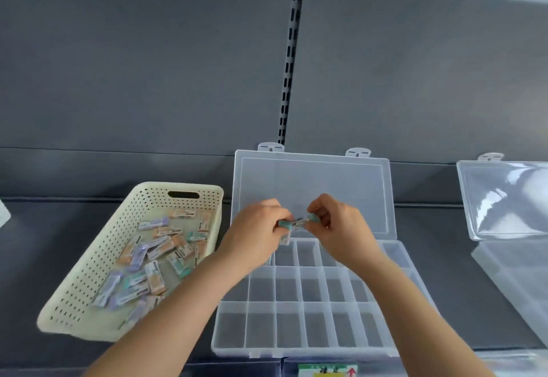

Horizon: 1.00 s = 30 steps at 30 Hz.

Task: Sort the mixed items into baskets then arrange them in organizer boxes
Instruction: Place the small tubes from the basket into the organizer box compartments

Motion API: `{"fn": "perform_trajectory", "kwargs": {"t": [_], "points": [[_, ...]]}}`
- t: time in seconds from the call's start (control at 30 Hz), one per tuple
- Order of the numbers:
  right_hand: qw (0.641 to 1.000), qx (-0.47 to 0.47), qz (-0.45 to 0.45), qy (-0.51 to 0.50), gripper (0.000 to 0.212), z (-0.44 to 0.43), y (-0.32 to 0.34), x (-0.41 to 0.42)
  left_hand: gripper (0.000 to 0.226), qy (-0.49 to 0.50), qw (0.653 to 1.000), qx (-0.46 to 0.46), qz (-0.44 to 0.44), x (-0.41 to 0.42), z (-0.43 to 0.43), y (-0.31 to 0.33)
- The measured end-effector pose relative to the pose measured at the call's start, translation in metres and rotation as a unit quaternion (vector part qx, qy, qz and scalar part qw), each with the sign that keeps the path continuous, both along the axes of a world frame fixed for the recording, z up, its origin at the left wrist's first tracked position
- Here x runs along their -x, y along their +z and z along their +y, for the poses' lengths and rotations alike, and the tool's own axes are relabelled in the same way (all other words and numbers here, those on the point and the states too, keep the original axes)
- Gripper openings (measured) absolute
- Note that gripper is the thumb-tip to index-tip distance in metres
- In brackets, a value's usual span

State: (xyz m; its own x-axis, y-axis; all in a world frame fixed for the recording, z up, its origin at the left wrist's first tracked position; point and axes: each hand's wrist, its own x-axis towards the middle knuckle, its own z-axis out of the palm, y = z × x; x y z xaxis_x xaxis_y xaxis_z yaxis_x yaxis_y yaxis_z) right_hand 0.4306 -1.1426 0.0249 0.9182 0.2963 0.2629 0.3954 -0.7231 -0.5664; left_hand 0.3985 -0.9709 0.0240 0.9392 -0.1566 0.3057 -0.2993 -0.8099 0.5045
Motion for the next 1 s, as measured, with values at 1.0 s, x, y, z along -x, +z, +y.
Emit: {"fn": "perform_trajectory", "kwargs": {"t": [1.0], "points": [[0.985, 0.158, -0.028, 0.062, 0.029, -0.016, -0.044, 0.000, 0.020, -0.010, 0.990, -0.143, 0.003, -0.006, -0.016, -0.037]]}}
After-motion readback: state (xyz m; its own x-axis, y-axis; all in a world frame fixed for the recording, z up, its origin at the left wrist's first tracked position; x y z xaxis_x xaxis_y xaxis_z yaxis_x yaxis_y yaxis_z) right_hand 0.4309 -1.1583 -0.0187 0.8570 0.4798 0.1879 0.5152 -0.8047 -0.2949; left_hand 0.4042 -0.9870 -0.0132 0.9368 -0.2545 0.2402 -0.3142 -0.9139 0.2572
